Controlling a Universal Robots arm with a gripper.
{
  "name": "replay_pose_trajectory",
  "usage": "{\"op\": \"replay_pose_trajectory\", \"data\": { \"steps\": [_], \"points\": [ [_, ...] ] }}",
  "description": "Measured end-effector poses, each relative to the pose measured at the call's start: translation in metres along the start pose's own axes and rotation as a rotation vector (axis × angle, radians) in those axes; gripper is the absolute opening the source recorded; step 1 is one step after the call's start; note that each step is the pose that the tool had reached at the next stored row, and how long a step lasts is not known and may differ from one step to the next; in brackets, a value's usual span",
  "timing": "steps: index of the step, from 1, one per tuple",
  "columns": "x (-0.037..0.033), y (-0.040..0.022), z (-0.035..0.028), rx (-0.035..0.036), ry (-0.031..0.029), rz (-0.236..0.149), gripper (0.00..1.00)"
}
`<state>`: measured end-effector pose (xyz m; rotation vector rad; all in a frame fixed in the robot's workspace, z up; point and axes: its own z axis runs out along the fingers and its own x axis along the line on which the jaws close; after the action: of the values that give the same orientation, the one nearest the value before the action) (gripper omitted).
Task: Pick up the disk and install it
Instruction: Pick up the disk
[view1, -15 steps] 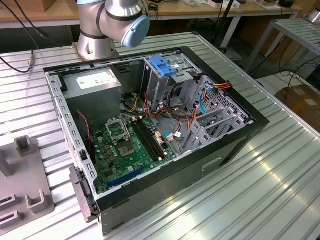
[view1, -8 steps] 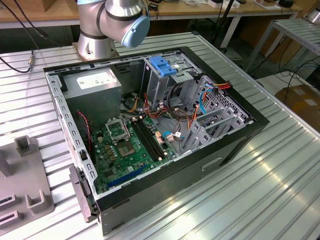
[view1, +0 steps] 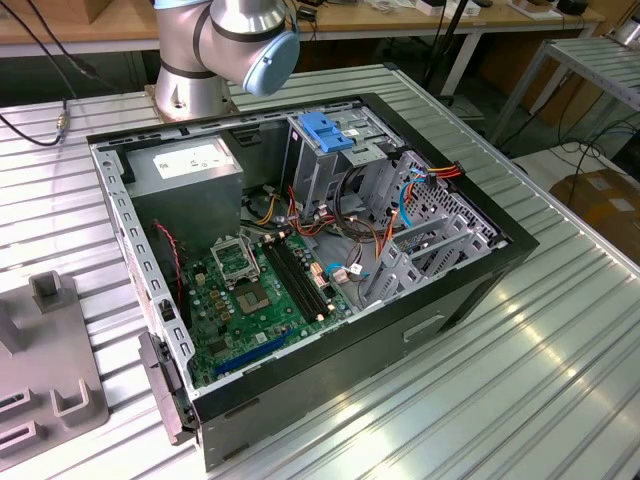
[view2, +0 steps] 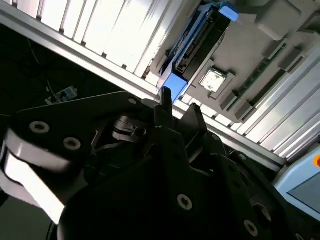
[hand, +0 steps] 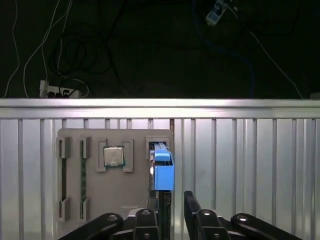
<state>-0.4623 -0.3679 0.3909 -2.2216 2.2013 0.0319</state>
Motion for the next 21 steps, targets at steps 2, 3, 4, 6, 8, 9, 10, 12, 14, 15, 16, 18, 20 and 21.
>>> {"op": "replay_pose_trajectory", "data": {
  "steps": [2, 3, 4, 6, 8, 9, 10, 12, 14, 15, 16, 18, 20, 21],
  "points": [
    [0.0002, 0.0003, 0.0014, -0.0001, 0.0, -0.026, 0.42],
    [0.0002, 0.001, 0.0026, -0.0003, 0.0001, -0.03, 0.48],
    [0.0002, 0.0019, 0.004, -0.0004, 0.0001, -0.031, 0.48],
    [0.0003, 0.0047, 0.0086, -0.0005, -0.0005, -0.031, 0.48],
    [0.0004, 0.005, 0.0118, -0.0005, -0.0006, -0.031, 0.48],
    [0.0004, 0.005, 0.0139, -0.0005, -0.0006, -0.031, 0.48],
    [0.0004, 0.005, 0.0166, -0.0004, -0.0007, -0.027, 0.48],
    [0.0006, 0.005, 0.0211, 0.0, -0.0008, -0.016, 0.48],
    [0.0007, 0.0048, 0.0238, 0.0002, -0.0008, -0.009, 0.48],
    [0.0013, 0.0048, 0.026, 0.0001, -0.0008, -0.008, 0.48],
    [0.0019, 0.0048, 0.0277, 0.0002, -0.0008, -0.008, 0.48],
    [0.0037, 0.0048, 0.0334, 0.0002, -0.0008, -0.008, 0.48],
    [0.0068, 0.0048, 0.038, 0.0002, -0.0006, -0.008, 0.48],
    [0.0075, 0.0048, 0.0397, 0.0003, -0.0004, -0.008, 0.48]
  ]
}}
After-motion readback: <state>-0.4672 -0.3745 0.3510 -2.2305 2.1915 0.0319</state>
